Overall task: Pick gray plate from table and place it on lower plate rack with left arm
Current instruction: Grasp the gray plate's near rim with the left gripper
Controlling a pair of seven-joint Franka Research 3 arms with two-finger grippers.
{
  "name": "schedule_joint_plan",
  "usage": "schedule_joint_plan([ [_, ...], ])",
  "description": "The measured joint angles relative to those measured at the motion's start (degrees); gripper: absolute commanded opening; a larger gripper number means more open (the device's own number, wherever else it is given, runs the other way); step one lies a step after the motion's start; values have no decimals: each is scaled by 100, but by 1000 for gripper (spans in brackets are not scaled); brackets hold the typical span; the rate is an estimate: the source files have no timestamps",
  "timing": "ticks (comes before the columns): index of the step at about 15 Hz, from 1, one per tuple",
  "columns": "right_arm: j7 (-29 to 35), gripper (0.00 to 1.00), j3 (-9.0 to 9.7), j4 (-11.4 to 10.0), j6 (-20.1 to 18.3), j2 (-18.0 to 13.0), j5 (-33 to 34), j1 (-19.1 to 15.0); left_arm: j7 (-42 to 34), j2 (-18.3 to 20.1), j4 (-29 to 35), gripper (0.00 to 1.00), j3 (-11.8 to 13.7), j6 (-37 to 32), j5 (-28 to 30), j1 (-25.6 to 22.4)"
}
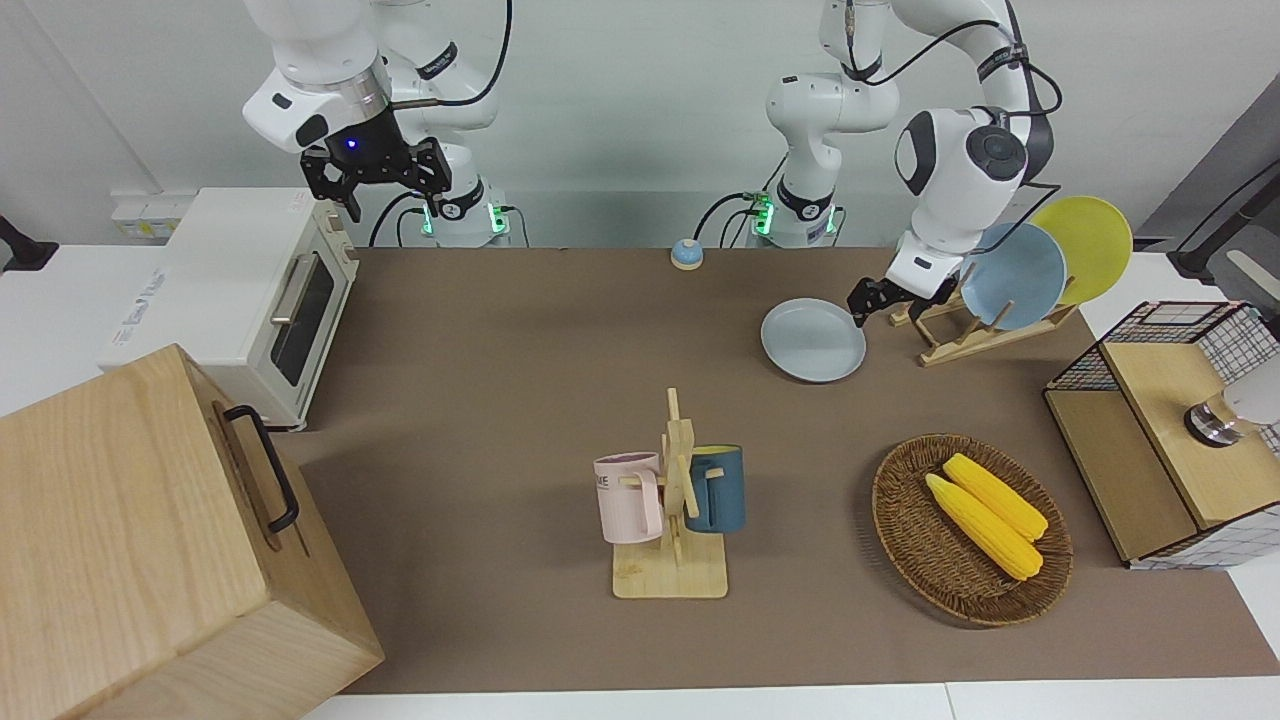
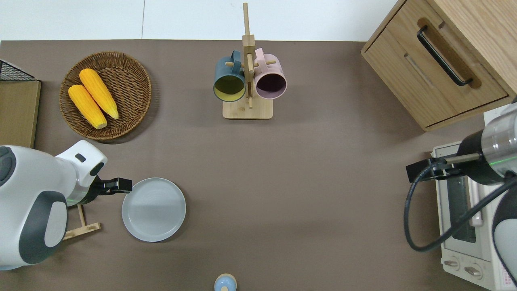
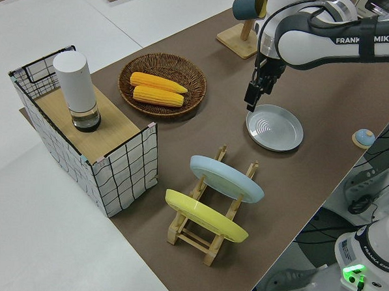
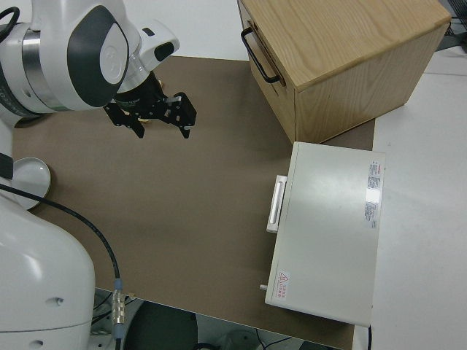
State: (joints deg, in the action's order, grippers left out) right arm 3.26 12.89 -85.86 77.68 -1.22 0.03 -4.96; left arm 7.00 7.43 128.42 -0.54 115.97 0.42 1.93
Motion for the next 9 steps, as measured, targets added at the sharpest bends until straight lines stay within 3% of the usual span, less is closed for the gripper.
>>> schedule_joint_plan([
  [9, 0, 990, 0, 0, 0, 0, 0, 0, 6, -10, 979, 979, 22, 555, 0, -10],
])
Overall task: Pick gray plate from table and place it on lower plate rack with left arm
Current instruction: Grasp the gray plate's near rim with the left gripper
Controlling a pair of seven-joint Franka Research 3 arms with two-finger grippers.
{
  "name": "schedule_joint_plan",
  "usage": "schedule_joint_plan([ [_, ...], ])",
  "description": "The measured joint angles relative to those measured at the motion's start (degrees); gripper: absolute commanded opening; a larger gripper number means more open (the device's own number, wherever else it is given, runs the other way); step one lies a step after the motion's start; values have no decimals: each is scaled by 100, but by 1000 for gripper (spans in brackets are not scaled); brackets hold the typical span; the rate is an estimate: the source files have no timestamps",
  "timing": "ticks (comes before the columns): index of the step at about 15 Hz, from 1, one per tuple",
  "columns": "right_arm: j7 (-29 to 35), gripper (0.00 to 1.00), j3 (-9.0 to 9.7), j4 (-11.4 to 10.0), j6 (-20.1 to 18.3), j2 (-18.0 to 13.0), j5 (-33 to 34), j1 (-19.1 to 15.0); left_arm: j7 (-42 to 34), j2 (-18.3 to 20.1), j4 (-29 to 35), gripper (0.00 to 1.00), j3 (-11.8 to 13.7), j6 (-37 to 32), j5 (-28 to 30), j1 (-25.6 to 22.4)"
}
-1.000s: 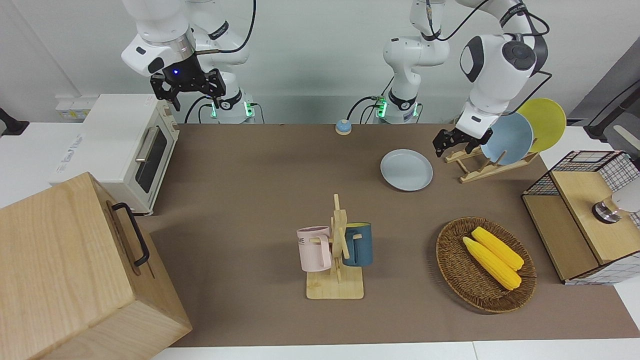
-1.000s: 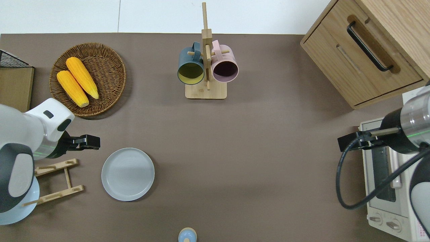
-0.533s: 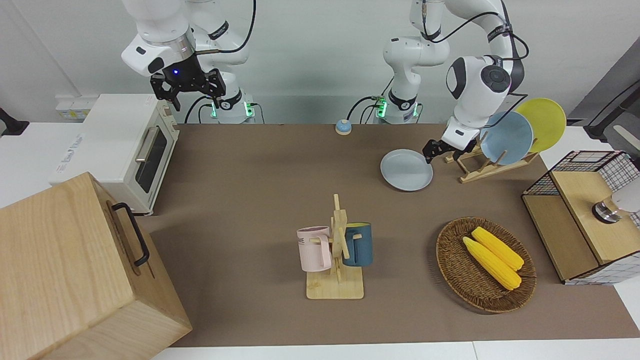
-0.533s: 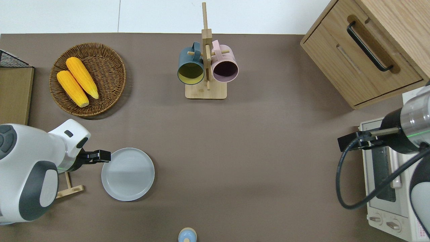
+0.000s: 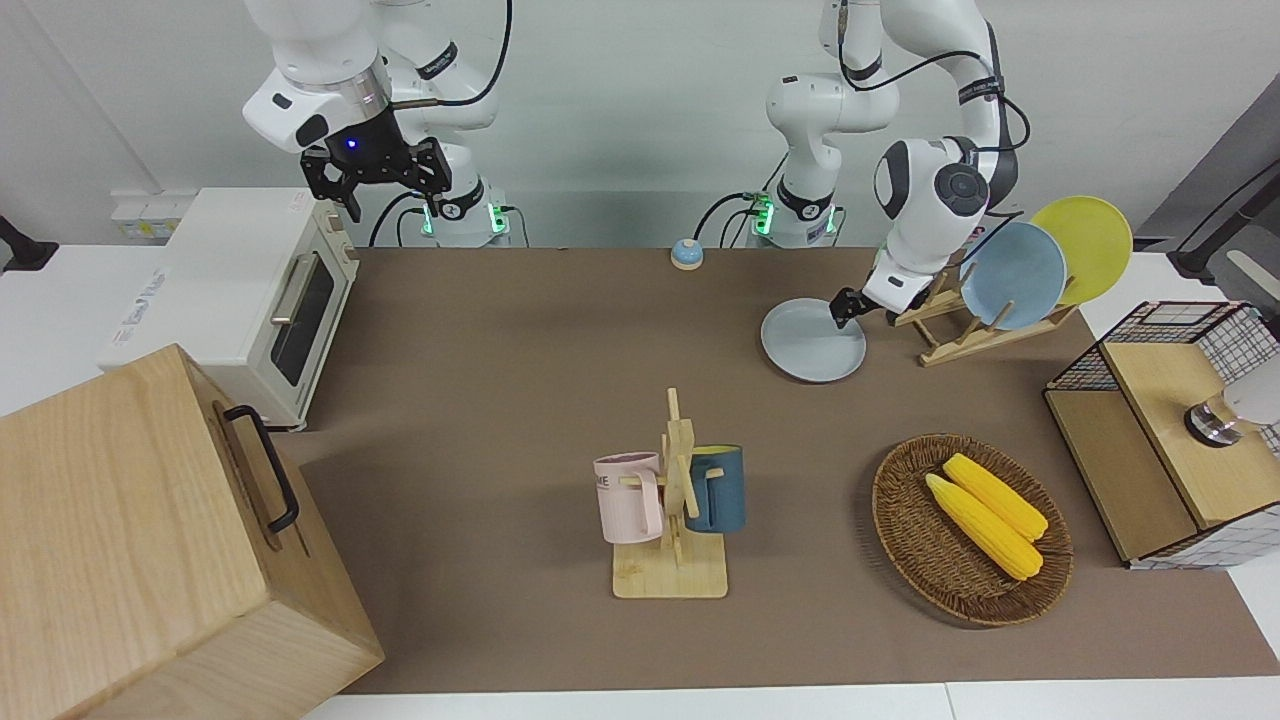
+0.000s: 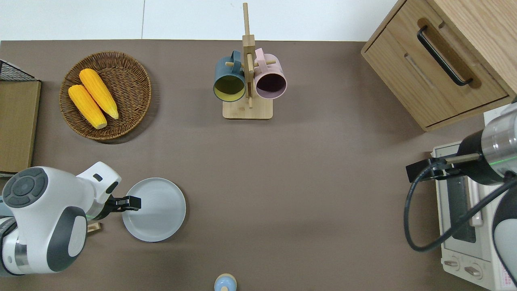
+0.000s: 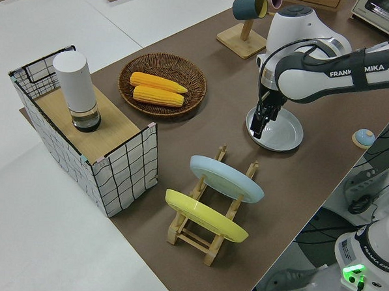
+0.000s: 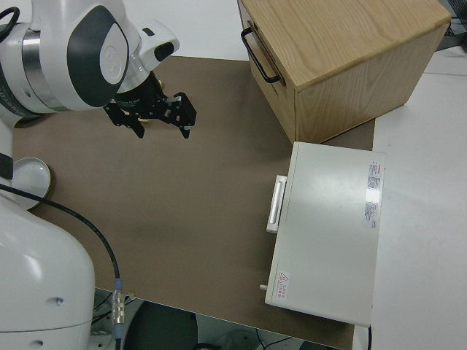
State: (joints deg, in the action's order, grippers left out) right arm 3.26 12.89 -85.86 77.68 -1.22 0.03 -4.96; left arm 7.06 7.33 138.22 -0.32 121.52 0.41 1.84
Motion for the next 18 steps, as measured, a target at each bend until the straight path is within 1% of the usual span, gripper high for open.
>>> schedule_joint_plan([
  [1, 0, 990, 0, 0, 0, 0, 0, 0, 0, -40, 44, 960, 7, 33, 0, -7],
  [2, 0, 987, 0, 0, 0, 0, 0, 0, 0, -88, 65, 902, 14, 48, 0, -10],
  [6, 0, 990, 0, 0, 0, 0, 0, 0, 4, -409, 91, 611, 22, 182, 0, -16],
  [7, 0, 990, 0, 0, 0, 0, 0, 0, 9, -485, 91, 492, 23, 232, 0, -18],
  [8, 0, 990, 0, 0, 0, 0, 0, 0, 12, -538, 91, 338, 24, 257, 0, -24],
  [9, 0, 990, 0, 0, 0, 0, 0, 0, 13, -582, 90, 214, 24, 265, 0, -40],
  [11, 0, 990, 0, 0, 0, 0, 0, 0, 13, -624, 87, 15, 23, 273, 1, -94],
  [12, 0, 990, 0, 0, 0, 0, 0, 0, 13, -619, 76, 0, 23, 273, 2, -104],
  [18, 0, 990, 0, 0, 0, 0, 0, 0, 28, -559, 34, 0, 17, 261, 14, -123],
])
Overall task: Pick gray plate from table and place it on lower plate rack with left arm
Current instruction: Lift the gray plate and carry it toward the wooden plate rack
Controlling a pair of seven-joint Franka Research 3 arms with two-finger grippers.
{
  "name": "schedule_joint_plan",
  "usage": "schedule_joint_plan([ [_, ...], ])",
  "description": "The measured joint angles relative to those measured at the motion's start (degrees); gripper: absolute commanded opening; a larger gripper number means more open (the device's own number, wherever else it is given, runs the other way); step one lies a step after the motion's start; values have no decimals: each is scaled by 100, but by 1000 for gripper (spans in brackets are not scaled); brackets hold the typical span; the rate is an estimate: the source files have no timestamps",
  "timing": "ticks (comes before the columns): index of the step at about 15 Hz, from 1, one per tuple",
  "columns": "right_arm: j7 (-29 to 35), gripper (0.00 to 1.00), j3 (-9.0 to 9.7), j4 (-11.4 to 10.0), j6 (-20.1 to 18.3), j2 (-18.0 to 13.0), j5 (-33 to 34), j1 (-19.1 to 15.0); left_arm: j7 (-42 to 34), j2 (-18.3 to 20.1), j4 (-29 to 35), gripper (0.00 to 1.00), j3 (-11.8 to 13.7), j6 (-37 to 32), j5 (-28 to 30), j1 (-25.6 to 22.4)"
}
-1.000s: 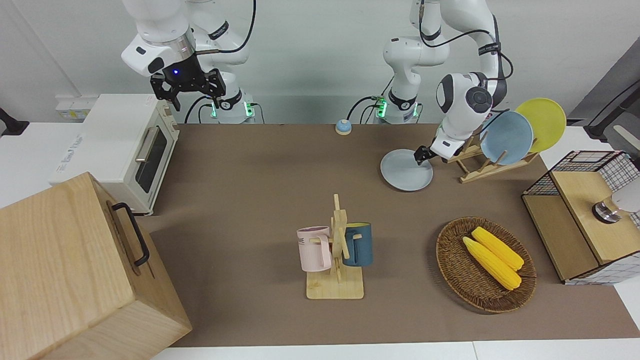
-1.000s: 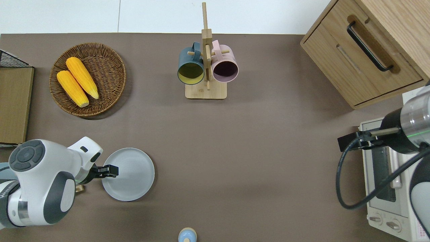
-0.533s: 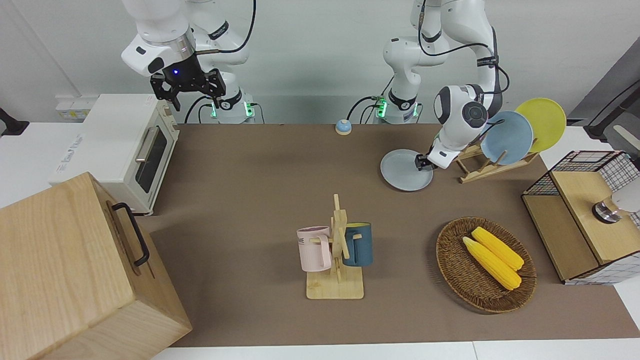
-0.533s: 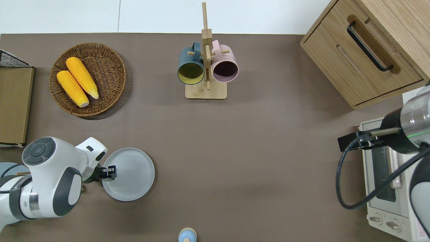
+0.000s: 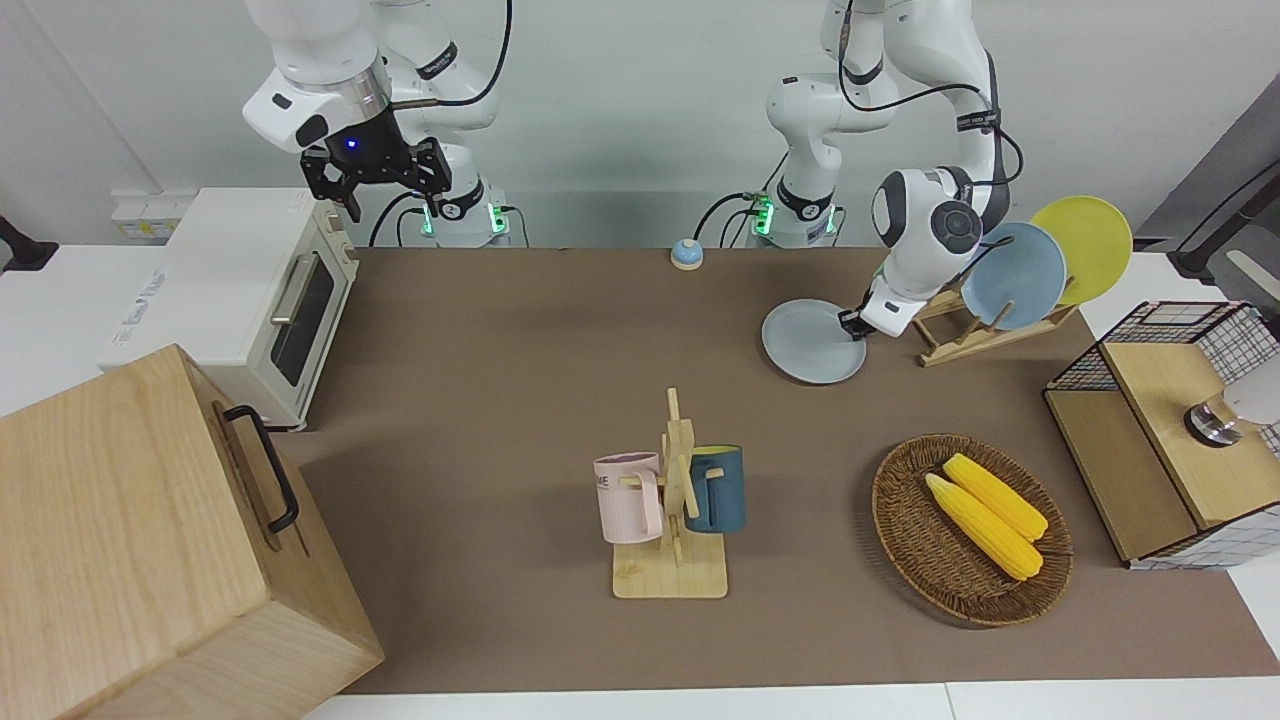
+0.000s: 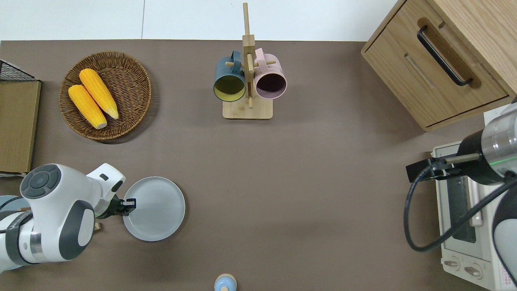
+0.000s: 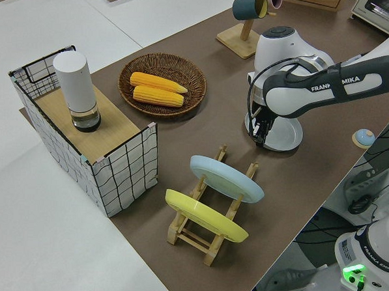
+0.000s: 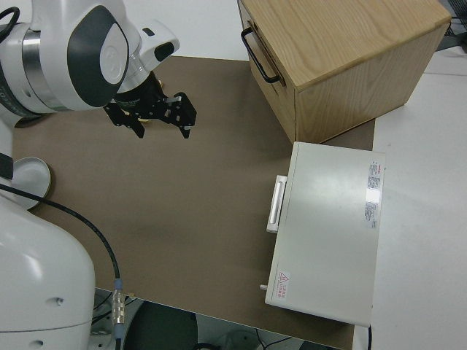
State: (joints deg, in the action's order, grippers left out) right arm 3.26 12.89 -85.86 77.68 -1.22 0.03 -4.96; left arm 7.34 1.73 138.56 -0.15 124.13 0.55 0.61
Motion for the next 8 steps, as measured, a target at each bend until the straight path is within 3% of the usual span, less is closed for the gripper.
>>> schedule_joint_plan([
  [3, 0, 987, 0, 0, 0, 0, 0, 0, 7, 4, -232, 0, 6, -174, 0, -14],
  [8, 0, 990, 0, 0, 0, 0, 0, 0, 68, 72, -1051, 0, 6, -1063, -5, -17],
])
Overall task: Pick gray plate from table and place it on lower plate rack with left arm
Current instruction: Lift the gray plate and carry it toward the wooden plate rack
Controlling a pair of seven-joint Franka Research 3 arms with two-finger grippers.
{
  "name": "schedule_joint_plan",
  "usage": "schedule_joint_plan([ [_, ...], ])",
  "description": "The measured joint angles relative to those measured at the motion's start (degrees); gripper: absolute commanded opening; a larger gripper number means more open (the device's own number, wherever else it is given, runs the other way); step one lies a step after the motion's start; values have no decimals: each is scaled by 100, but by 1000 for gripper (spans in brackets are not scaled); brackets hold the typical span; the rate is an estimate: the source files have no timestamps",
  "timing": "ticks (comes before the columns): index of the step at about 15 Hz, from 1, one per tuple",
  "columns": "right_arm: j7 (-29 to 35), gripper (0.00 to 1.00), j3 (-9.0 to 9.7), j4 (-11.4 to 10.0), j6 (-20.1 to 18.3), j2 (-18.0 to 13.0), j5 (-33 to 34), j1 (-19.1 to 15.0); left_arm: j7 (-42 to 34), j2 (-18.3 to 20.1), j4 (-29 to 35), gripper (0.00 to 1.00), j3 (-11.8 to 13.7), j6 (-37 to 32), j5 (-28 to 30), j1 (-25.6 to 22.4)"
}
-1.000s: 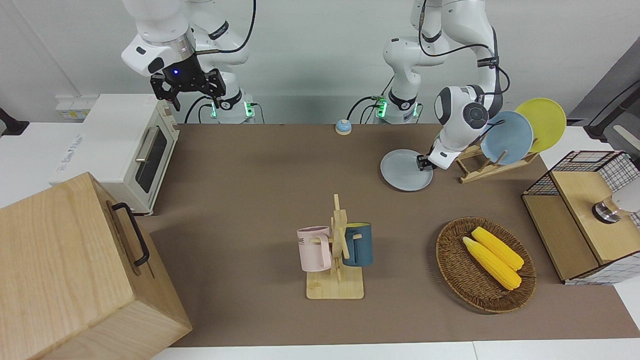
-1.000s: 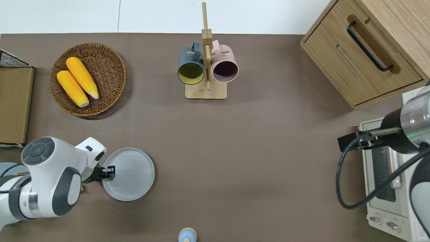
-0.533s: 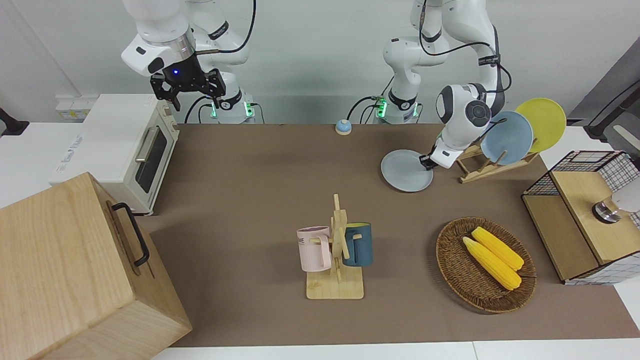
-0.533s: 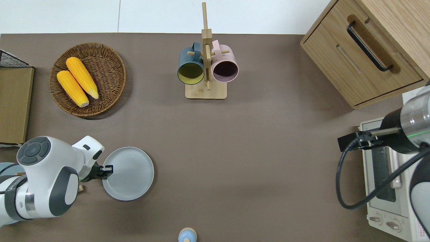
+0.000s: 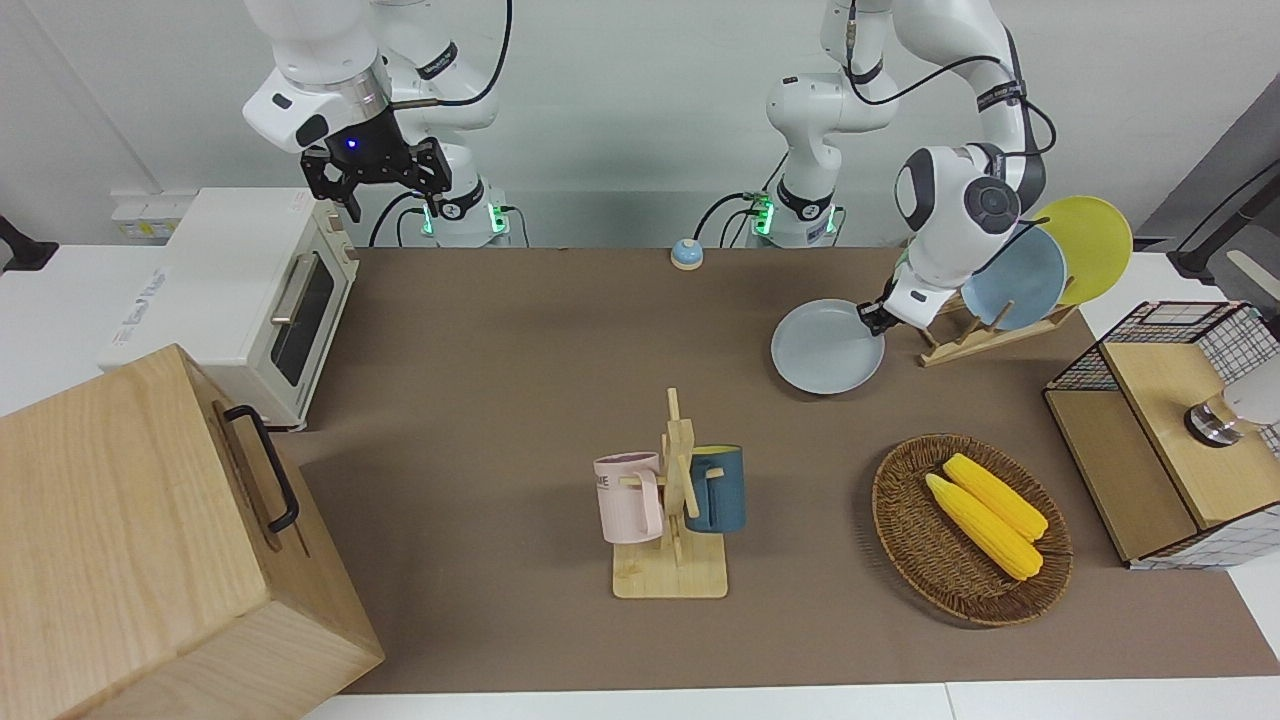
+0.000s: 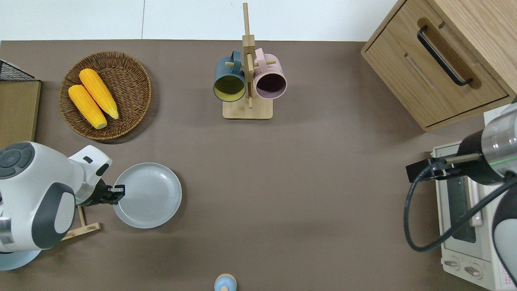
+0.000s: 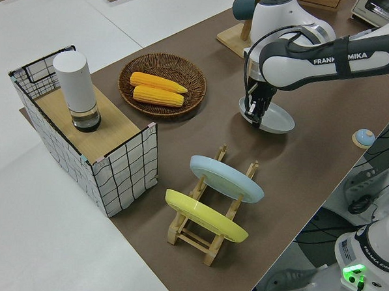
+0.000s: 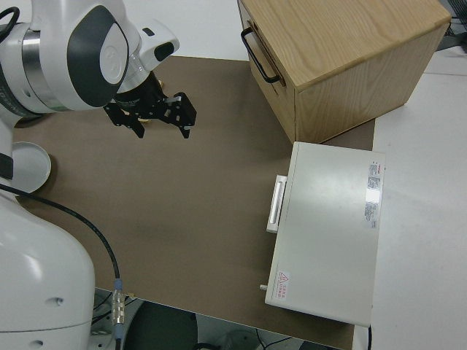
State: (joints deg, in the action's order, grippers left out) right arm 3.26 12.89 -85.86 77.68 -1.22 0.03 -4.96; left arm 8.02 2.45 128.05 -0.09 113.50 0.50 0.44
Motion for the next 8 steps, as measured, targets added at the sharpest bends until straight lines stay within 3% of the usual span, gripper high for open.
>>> schedule_joint_plan([
  [4, 0, 990, 0, 0, 0, 0, 0, 0, 255, 30, -455, 0, 21, -672, -174, -5],
  [8, 0, 987, 0, 0, 0, 0, 0, 0, 702, 86, -981, 0, 48, -1444, -1183, -9],
])
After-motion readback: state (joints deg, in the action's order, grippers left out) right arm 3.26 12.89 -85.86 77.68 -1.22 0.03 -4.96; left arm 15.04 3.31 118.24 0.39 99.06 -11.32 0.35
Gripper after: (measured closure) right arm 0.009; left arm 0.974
